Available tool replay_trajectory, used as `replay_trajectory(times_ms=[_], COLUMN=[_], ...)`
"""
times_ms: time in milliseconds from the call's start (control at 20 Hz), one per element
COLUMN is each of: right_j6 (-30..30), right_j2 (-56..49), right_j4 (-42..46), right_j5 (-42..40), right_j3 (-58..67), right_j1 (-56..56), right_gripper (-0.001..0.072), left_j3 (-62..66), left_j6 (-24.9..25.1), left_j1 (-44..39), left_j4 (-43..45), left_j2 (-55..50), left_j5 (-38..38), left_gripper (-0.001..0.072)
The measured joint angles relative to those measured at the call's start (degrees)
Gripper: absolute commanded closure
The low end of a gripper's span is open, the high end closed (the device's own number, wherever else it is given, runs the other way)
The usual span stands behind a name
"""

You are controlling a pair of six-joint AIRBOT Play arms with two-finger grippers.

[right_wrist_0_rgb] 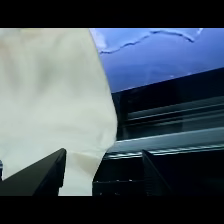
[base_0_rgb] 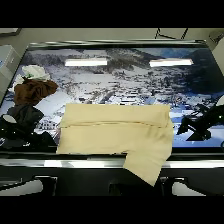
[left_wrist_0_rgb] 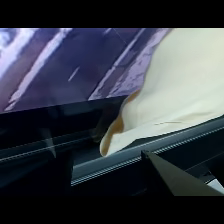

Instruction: Fold the clothes and pants, and hang the long-sleeved shirts on hangers.

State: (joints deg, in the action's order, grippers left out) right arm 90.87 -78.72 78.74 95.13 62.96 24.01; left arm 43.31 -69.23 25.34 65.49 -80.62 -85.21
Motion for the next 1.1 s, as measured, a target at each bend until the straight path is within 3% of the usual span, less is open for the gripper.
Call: replay_trajectory(times_ms=[550, 700, 750, 1100], right_j6=[-0.68, -0.85, -0.87, -4.02], right_j2=[1.46, 1.86, 2.14, 5.22], right_j4=[-1.11, -1.11, -1.11, -3.26], right_j5=[-0.17, -0.26, -0.31, -3.28], right_j3=[-2.4, -3.17, -3.67, -16.5], right_j1=[0.17, 0.17, 0.17, 0.17], right_gripper=[0.0156, 0.0156, 0.0156, 0.0148], left_j3=[-7.96, -9.14, -9.4, -9.88], left_j6=[1.99, 1.81, 1.84, 1.81], left_j1=[0.46, -0.22, -0.72, -2.32], left_j4=[-6.45, -6.93, -7.21, -8.13], left_j2=[0.87, 0.87, 0.87, 0.94], left_j5=[4.37, 6.51, 7.41, 8.46], left_gripper=[0.0352, 0.0659, 0.0683, 0.0684])
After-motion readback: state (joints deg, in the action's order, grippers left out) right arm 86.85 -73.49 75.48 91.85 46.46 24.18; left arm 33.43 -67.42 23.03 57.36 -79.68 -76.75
